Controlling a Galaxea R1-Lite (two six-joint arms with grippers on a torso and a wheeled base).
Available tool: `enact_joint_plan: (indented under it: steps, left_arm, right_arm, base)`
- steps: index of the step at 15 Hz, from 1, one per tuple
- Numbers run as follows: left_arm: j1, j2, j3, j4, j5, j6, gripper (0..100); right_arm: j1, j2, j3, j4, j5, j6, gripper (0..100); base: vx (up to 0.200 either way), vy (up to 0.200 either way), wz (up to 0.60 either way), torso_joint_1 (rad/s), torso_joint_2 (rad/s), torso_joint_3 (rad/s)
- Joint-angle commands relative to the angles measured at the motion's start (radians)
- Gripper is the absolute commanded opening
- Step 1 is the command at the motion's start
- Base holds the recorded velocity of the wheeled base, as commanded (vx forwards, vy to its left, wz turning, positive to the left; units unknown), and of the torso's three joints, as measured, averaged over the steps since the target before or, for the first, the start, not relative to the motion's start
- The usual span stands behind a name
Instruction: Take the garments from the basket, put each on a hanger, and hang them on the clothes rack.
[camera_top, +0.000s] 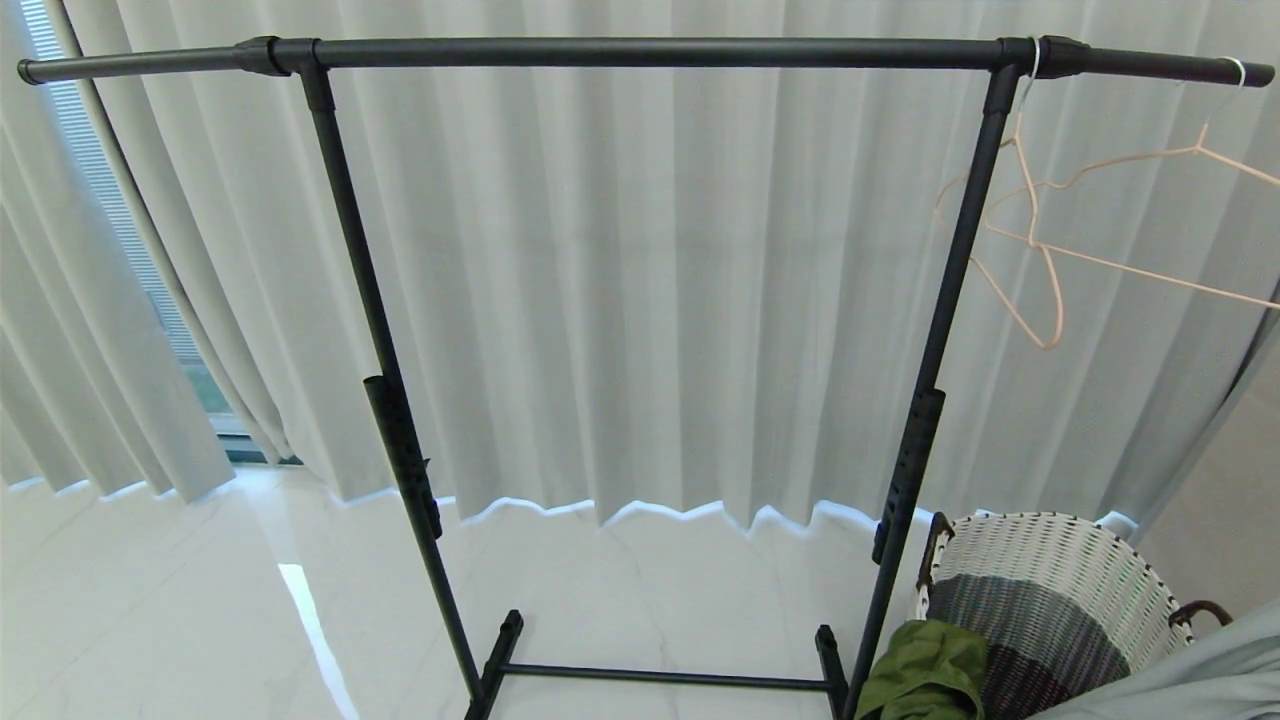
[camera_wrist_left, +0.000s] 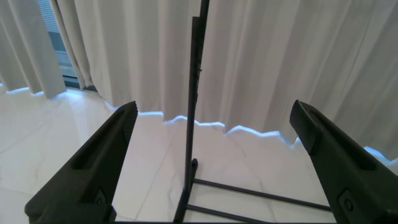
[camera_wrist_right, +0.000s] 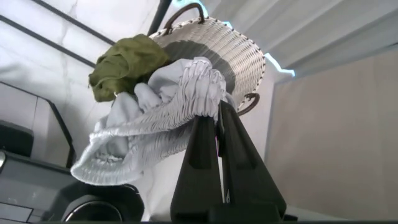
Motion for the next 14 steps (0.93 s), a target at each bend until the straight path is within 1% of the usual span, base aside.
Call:
enact_joint_plan:
  steps: [1, 5, 6, 9, 11, 13, 14]
  left_arm:
    - [0.000, 0.000, 0.000, -0.001, 0.000, 0.001, 100]
    - [0.000, 0.000, 0.000, -0.001, 0.000, 0.002, 100]
    - [0.000, 0.000, 0.000, -0.001, -0.001, 0.012, 100]
    - [0.000, 0.000, 0.000, -0.001, -0.001, 0.012, 100]
    - [0.000, 0.000, 0.000, -0.001, -0.001, 0.004, 100]
    - [0.000, 0.000, 0.000, -0.001, 0.000, -0.005, 100]
    - [0.000, 0.000, 0.000, -0.001, 0.000, -0.004, 100]
  right_arm:
    - [0.003, -0.016, 0.000, 0.004, 0.001, -0.002, 0]
    - [0.021, -0.016, -0.002, 0.002, 0.002, -0.021, 0]
    - [0.036, -0.018, 0.000, 0.002, 0.004, -0.019, 0]
    - [0.064, -0.018, 0.004, 0.002, 0.005, -0.019, 0]
    - [0.099, -0.016, 0.003, -0.001, 0.019, -0.013, 0]
    - [0.145, -0.015, 0.001, -0.001, 0.057, -0.012, 0]
    - [0.164, -0.015, 0.001, -0.001, 0.062, -0.012, 0]
  base:
    - [-0.200, 0.000, 0.00, 0.007, 0.01, 0.002]
    - [-0.200, 0.000, 0.00, -0.001, 0.00, 0.004]
    - [-0.200, 0.000, 0.00, -0.002, 0.00, -0.002]
    - [-0.200, 0.000, 0.00, -0.001, 0.00, -0.001]
    - [-0.200, 0.000, 0.00, 0.005, 0.00, 0.000]
    - [0.000, 0.000, 0.00, 0.000, 0.00, 0.000]
    - [0.000, 0.000, 0.00, 0.000, 0.00, 0.000]
